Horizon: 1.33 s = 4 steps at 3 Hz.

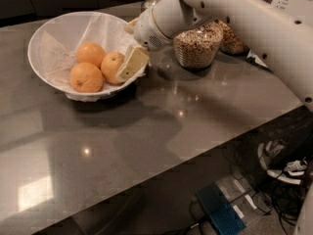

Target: Pick orange from white bowl

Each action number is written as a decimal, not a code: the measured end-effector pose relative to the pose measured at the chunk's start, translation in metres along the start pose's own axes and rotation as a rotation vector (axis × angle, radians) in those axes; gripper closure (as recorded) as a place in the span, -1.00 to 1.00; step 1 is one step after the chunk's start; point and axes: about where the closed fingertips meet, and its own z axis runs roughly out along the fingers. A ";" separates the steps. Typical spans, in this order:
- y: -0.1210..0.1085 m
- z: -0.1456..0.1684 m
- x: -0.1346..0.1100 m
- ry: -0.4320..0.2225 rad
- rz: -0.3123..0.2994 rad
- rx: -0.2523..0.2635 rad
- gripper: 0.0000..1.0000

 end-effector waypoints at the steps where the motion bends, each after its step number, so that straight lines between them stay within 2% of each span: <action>1: -0.004 0.005 -0.006 -0.005 -0.013 -0.008 -0.76; 2: -0.007 0.009 -0.007 -0.003 -0.014 -0.012 -0.74; 3: -0.007 0.015 -0.004 0.000 -0.006 -0.027 -0.47; 4: -0.007 0.017 -0.003 0.001 -0.004 -0.031 -0.42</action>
Offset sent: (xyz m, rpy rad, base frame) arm 0.0127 0.0097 0.0038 -0.0040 -0.0062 0.0138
